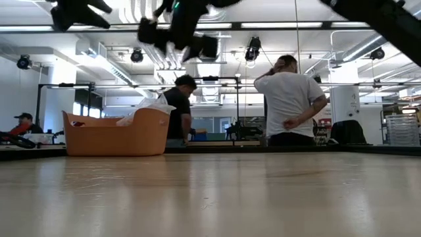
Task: Roll bandage
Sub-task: Adjust the orange bin on the table
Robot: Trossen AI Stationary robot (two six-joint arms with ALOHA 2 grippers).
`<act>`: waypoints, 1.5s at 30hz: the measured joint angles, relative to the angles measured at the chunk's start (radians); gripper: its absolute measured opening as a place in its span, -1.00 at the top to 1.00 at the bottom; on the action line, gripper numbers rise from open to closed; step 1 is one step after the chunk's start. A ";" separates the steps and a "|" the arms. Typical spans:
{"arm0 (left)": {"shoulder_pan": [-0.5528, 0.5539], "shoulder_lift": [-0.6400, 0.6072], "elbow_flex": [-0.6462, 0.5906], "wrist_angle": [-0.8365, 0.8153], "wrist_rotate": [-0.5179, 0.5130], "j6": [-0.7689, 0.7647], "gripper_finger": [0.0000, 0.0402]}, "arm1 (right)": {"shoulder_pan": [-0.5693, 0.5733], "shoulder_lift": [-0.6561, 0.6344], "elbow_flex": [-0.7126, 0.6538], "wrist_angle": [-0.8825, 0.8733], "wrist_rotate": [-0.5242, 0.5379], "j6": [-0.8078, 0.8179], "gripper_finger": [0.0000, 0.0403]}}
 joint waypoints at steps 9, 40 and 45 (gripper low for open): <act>0.197 0.012 -0.144 -0.042 0.031 -0.206 0.31 | 0.155 -0.226 -0.008 -0.572 0.009 -0.027 0.01; 0.970 0.464 -0.206 0.286 0.357 0.259 0.99 | 0.456 -0.285 -0.013 -0.670 0.032 0.045 0.01; 1.012 0.494 -0.205 0.284 0.390 0.282 0.96 | 0.456 -0.285 -0.013 -0.670 0.031 0.044 0.01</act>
